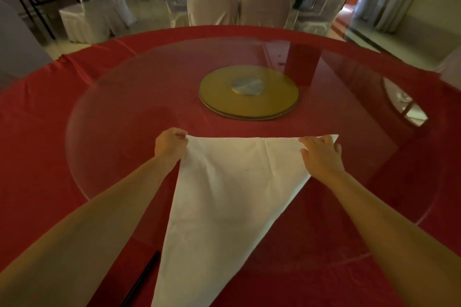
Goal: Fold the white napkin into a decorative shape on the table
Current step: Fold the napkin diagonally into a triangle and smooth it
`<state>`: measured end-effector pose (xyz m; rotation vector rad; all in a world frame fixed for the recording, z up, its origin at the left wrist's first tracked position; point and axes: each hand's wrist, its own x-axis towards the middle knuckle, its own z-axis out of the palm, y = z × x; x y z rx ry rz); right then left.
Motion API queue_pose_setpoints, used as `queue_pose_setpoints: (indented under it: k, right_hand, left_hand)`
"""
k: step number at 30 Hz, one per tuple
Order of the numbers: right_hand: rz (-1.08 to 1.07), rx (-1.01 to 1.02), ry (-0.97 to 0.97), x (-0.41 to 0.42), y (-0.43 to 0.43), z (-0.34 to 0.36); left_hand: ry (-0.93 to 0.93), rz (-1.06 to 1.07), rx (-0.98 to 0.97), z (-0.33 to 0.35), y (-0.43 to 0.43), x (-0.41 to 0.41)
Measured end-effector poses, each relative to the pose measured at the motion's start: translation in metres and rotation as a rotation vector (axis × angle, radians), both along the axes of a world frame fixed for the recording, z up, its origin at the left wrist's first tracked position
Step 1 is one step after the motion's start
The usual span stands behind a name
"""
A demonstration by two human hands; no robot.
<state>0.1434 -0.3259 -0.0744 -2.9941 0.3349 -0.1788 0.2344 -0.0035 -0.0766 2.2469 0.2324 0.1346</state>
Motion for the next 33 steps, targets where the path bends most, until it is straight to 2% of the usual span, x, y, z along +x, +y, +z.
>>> queue_pose_setpoints:
  k: [7, 15, 18, 22, 24, 26, 28, 31, 33]
  right_hand:
    - [-0.07, -0.076, -0.017, 0.001, -0.012, -0.015]
    - [-0.068, -0.062, 0.008, 0.005, -0.032, -0.024]
    - [-0.073, -0.03, 0.015, 0.007, -0.037, -0.027]
    - [-0.069, 0.0, 0.026, 0.009, -0.039, -0.03]
    - [-0.092, 0.04, 0.042, 0.013, -0.033, -0.024]
    - [-0.02, 0.054, 0.022, 0.016, -0.009, -0.018]
    - [0.172, 0.081, 0.043, 0.014, 0.028, -0.017]
    - [0.414, 0.011, 0.128, -0.001, 0.071, -0.031]
    - [0.417, -0.017, 0.161, -0.004, 0.068, -0.037]
  left_hand:
    - [-0.138, 0.013, 0.097, -0.015, -0.004, 0.0]
    - [-0.287, 0.008, 0.277, -0.021, -0.012, 0.001]
    - [-0.341, -0.022, 0.407, -0.025, -0.014, -0.002]
    - [-0.318, -0.035, 0.561, -0.02, -0.017, -0.008]
    - [-0.352, -0.105, 0.607, -0.012, -0.027, -0.018]
    - [-0.363, -0.299, 0.645, -0.013, -0.041, -0.036]
    - [-0.278, -0.479, 0.687, -0.027, -0.053, -0.059]
    - [-0.124, -0.521, 0.676, -0.049, -0.055, -0.078]
    - [-0.114, -0.501, 0.674, -0.053, -0.054, -0.077]
